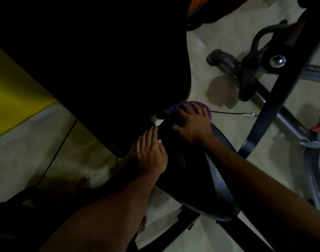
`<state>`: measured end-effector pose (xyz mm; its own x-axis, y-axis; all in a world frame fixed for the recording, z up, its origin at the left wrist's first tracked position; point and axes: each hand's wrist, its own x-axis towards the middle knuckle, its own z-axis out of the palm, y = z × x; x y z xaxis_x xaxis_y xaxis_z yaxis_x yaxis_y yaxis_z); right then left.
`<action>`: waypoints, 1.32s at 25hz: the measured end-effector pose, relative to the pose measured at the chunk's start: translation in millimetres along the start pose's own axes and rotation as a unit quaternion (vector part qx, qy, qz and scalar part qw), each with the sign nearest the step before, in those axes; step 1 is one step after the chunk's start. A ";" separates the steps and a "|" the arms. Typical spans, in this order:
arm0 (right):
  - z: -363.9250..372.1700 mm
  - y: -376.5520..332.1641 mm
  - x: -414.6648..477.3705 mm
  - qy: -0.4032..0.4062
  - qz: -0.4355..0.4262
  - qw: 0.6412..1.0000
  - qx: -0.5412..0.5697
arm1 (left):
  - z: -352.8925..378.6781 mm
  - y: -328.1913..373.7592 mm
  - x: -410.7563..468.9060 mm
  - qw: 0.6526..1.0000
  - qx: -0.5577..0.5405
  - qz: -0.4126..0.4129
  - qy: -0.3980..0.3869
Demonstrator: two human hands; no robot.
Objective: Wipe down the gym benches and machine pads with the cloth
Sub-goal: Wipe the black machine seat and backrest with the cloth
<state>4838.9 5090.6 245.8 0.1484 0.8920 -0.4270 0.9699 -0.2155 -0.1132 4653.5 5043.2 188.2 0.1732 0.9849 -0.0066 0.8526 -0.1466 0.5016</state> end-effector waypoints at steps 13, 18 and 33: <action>-2.7 29.3 -21.1 -0.013 0.153 0.985 0.075 | 0.8 4.0 -0.1 1.000 -0.002 -0.020 -0.005; -2.9 -5.4 -0.6 -0.022 0.116 0.993 0.022 | 2.3 0.2 -1.0 1.000 -0.010 -0.010 0.008; -5.1 38.2 -40.4 0.018 0.190 0.977 0.094 | 1.1 -1.0 -0.8 1.000 -0.013 0.006 0.019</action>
<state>4870.9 5048.4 263.3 0.5006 0.7466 -0.4382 0.7919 -0.5995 -0.1167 4653.0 5042.4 186.7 0.1638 0.9860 0.0318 0.8369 -0.1560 0.5246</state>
